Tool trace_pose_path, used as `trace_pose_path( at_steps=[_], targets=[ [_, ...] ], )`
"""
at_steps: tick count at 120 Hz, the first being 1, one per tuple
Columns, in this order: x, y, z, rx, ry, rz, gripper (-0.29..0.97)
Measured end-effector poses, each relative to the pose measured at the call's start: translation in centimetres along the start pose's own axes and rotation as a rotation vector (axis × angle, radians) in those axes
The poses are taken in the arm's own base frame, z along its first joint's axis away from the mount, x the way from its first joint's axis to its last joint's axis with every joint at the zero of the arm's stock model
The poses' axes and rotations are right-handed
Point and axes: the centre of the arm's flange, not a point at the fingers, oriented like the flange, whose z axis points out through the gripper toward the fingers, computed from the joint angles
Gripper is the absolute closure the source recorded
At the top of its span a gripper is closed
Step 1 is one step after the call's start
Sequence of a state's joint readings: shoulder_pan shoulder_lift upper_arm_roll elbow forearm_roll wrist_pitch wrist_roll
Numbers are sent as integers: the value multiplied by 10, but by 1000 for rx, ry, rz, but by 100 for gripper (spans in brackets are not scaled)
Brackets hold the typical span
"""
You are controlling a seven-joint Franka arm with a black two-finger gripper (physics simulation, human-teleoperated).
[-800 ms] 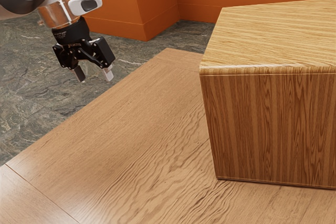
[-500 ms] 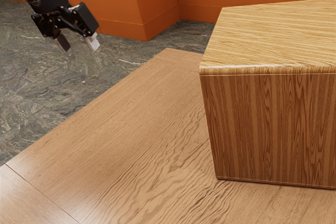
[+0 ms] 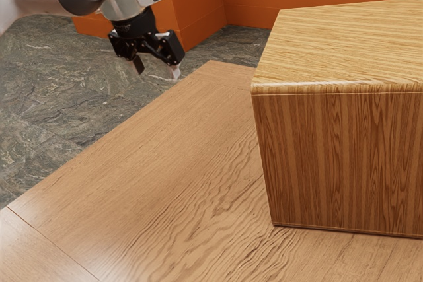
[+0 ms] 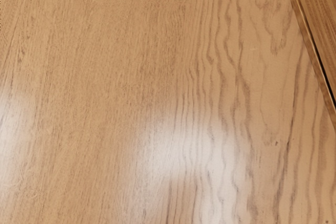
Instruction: Pull the drawer handle with one arm to open the drawer
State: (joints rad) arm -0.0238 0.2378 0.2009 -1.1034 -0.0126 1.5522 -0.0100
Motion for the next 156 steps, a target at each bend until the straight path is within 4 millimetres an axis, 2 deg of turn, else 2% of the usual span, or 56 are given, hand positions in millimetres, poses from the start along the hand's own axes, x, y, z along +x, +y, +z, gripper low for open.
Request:
trace_pose_path(
  at_steps=[12, 27, 43, 57, 79, 116, 144, 156],
  targets=[
    [6, -3, 4, -9, 20, -8, 0],
    [17, -13, 26, -37, 19, -35, 0],
    [32, -10, 48, -52, 37, -38, 0],
    [40, -8, 58, -65, 62, -41, 0],
    [46, 4, 58, -94, 108, -34, 0],
    [49, 5, 56, -108, 137, -41, 0],
    [53, 13, 53, -171, 168, -54, 0],
    [56, 24, 58, -219, 178, -58, 0]
  ],
)
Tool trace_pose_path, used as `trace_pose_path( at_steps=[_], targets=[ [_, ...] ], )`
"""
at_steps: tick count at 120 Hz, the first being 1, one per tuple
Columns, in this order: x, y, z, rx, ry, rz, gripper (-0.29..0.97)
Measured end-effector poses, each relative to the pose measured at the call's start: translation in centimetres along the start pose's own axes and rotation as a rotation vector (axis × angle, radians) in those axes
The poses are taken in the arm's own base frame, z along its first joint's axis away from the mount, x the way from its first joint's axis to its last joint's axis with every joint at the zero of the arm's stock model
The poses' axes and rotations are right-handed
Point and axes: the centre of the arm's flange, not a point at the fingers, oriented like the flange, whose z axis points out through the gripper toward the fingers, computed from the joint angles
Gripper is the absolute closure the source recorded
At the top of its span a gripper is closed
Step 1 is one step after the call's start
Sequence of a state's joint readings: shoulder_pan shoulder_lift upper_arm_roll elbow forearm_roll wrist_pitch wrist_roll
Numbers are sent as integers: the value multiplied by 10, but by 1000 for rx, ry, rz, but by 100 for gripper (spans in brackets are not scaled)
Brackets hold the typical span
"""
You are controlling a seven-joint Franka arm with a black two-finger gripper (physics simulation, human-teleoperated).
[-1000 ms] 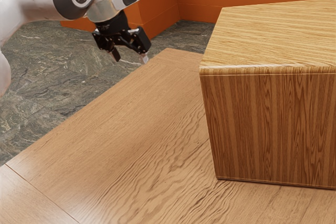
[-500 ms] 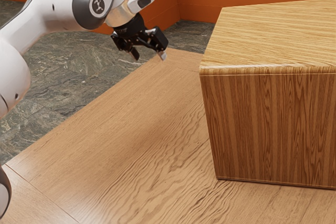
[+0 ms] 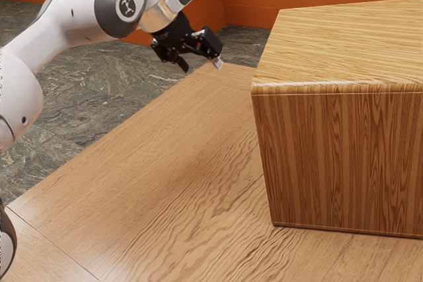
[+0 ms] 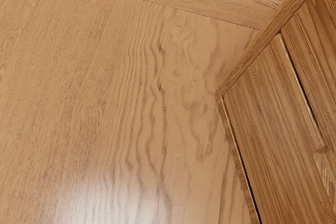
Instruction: Pull the drawer handle with one arm to open the drawer
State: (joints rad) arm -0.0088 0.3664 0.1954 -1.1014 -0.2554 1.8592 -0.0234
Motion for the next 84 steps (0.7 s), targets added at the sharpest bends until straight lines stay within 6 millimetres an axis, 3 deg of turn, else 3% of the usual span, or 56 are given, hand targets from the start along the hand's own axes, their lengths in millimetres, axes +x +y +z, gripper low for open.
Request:
trace_pose_path(
  at_steps=[33, 62, 84],
  targets=[
    [-2, 13, 17, -56, -9, -12, 0],
    [-4, 24, 15, -86, -6, -12, 0],
    [-6, 30, 25, -115, -13, -22, 0]
  ],
)
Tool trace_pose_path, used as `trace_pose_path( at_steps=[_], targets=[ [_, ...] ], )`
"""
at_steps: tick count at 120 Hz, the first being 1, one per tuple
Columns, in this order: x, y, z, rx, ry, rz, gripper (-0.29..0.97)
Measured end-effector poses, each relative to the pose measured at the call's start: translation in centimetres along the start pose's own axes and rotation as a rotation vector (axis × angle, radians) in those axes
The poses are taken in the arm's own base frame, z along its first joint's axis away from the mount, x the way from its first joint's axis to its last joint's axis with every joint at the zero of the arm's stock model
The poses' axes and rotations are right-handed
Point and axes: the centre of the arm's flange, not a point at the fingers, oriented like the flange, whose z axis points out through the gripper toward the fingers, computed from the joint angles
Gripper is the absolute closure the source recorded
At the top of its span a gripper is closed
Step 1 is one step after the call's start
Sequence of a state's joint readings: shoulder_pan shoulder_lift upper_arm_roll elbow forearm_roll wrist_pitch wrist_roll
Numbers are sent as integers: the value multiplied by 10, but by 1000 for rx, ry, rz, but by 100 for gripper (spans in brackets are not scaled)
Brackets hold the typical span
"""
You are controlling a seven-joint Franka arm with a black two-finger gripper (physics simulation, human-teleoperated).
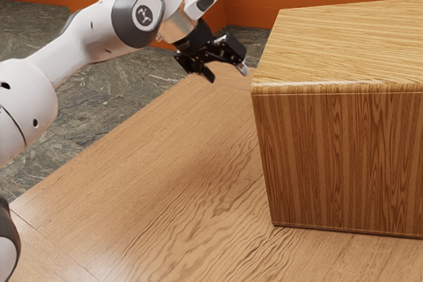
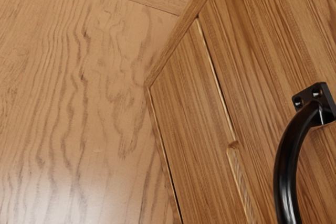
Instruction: Pull the drawer handle with one arm to open the drawer
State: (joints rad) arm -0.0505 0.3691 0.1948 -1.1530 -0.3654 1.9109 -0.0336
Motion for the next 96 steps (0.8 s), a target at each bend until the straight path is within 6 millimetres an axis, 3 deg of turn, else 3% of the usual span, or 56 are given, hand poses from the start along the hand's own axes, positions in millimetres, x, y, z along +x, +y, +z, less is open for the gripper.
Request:
trace_pose_path(
  at_steps=[96],
  targets=[
    [-4, 11, 25, -49, 6, -16, 0]
  ],
)
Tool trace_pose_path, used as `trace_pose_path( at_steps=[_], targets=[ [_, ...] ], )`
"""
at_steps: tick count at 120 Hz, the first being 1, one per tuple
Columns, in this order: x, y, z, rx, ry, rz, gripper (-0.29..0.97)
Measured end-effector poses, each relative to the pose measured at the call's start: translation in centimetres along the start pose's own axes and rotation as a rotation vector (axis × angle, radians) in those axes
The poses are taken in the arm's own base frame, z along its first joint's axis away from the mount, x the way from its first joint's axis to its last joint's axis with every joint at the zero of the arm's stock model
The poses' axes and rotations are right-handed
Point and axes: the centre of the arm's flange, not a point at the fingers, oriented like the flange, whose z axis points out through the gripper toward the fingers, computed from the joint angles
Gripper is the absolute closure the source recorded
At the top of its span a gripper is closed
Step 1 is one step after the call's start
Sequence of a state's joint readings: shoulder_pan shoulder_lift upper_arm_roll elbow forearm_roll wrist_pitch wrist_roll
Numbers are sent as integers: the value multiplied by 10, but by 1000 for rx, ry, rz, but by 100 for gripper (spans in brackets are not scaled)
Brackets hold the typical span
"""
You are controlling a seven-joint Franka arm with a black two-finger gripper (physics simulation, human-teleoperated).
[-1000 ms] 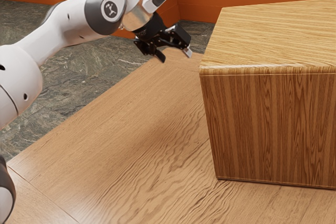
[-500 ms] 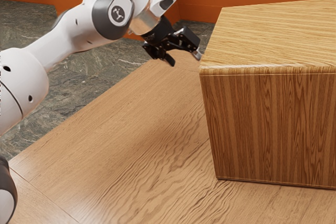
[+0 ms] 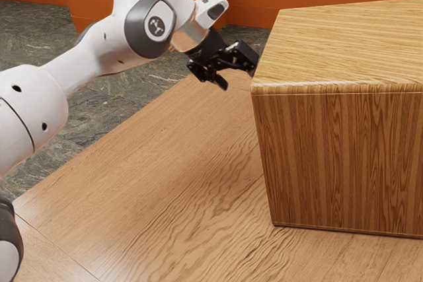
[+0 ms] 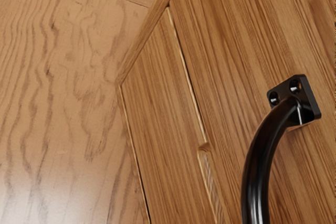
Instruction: Pull the drawer handle with one arm to open the drawer
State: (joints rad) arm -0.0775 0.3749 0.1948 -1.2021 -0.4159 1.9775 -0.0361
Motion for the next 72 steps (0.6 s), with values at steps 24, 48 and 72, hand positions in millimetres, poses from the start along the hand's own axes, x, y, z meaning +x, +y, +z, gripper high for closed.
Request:
trace_pose_path(
  at_steps=[24, 48, 72],
  targets=[
    [-2, -2, 6, -1, -6, -7, 0],
    [-2, -6, 8, 0, -8, -13, 0],
    [-5, -18, 8, 5, -17, -31, 0]
  ],
)
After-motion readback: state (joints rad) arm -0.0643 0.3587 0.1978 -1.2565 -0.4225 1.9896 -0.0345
